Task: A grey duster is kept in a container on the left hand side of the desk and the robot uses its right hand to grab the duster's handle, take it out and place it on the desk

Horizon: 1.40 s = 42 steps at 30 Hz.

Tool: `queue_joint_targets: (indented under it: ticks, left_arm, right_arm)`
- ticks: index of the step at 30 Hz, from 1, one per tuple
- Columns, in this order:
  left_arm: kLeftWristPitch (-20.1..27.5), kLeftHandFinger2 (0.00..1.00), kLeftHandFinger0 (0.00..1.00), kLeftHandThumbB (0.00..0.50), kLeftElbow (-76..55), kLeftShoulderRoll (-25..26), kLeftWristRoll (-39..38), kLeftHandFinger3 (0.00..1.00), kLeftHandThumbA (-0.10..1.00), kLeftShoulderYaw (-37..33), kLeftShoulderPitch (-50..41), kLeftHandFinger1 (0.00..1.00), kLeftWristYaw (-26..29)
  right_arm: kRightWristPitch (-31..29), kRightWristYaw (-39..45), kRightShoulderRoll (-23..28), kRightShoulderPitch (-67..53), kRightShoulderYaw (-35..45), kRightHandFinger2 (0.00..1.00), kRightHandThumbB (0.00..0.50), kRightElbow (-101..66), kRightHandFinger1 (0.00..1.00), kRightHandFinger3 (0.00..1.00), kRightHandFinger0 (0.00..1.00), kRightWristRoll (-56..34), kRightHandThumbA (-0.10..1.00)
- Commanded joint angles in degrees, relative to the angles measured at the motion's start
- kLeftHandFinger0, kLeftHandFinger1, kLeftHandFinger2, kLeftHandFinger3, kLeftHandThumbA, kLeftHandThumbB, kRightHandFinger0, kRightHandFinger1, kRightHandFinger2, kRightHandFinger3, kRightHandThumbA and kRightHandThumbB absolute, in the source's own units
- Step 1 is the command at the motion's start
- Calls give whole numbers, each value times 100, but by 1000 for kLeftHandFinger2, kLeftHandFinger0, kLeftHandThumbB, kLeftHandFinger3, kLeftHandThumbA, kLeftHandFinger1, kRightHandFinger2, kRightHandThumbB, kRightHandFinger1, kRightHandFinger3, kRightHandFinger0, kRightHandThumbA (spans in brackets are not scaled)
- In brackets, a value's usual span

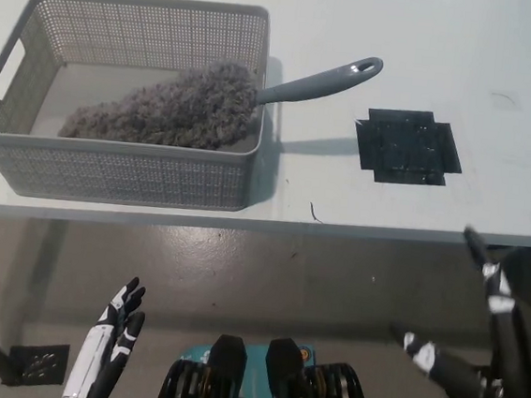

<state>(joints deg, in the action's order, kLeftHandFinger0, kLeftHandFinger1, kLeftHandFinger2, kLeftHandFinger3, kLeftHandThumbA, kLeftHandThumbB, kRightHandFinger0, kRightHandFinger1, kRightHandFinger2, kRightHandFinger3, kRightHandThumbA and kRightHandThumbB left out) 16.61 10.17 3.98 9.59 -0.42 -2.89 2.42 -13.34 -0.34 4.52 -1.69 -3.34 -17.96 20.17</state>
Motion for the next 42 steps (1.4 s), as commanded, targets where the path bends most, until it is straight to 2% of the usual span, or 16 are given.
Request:
queue_joint_targets:
  ticks: [1,4,6,9,12,14,24,30,32,37,42]
  left_arm:
    - [658,1000,1000,0,-67,50,247,1000,967,-24,64,1000,229]
    - [713,1000,1000,18,2,71,260,1000,970,-16,118,1000,237]
    - [706,1000,1000,7,7,88,257,1000,968,-25,144,1000,207]
    - [712,1000,1000,0,-8,92,204,1000,934,-32,140,1000,158]
    - [697,1000,1000,1,-5,93,197,1000,936,-27,154,1000,153]
    - [695,1000,1000,7,0,94,173,1000,938,-22,151,1000,141]
    - [617,1000,1000,1,-44,76,237,1000,942,-50,164,1000,134]
    - [665,1000,1000,0,-29,91,269,1000,927,-56,225,1000,121]
    - [661,1000,1000,0,-39,96,225,1000,926,-51,238,1000,88]
    - [607,1000,1000,0,-80,108,273,1000,941,-67,240,1000,67]
    - [654,1000,1000,0,-47,106,259,1000,901,-46,278,1000,70]
  right_arm:
    - [1292,1539,222,1667,169,1000,438,-2141,1000,1000,1000,2790,768]
    - [1436,1837,390,2450,93,1000,470,-1837,1000,1000,1000,3259,705]
    - [1544,2001,457,2930,-5,1000,484,-1551,1000,1000,1000,3580,660]
    - [1622,2188,568,3401,-194,1000,481,-1078,1000,1000,1000,4055,758]
    - [1707,2218,634,3739,-364,1000,498,-611,1000,1000,1000,4171,837]
    - [1823,2378,673,4017,-531,1000,488,-250,1000,1000,1000,4312,889]
    - [2128,2052,731,4833,-1127,1000,500,1429,1000,1000,1000,4676,877]
    - [2441,2127,748,5117,-1389,1000,500,2047,1000,1000,1000,4783,932]
    - [2564,2188,743,5241,-1515,1000,500,2264,1000,1000,1000,4914,990]
    - [2746,2170,690,5437,-1671,1000,500,2663,1000,1000,1000,4850,976]
    - [2861,2008,659,5598,-1819,1000,500,2998,1000,1000,1000,4860,994]
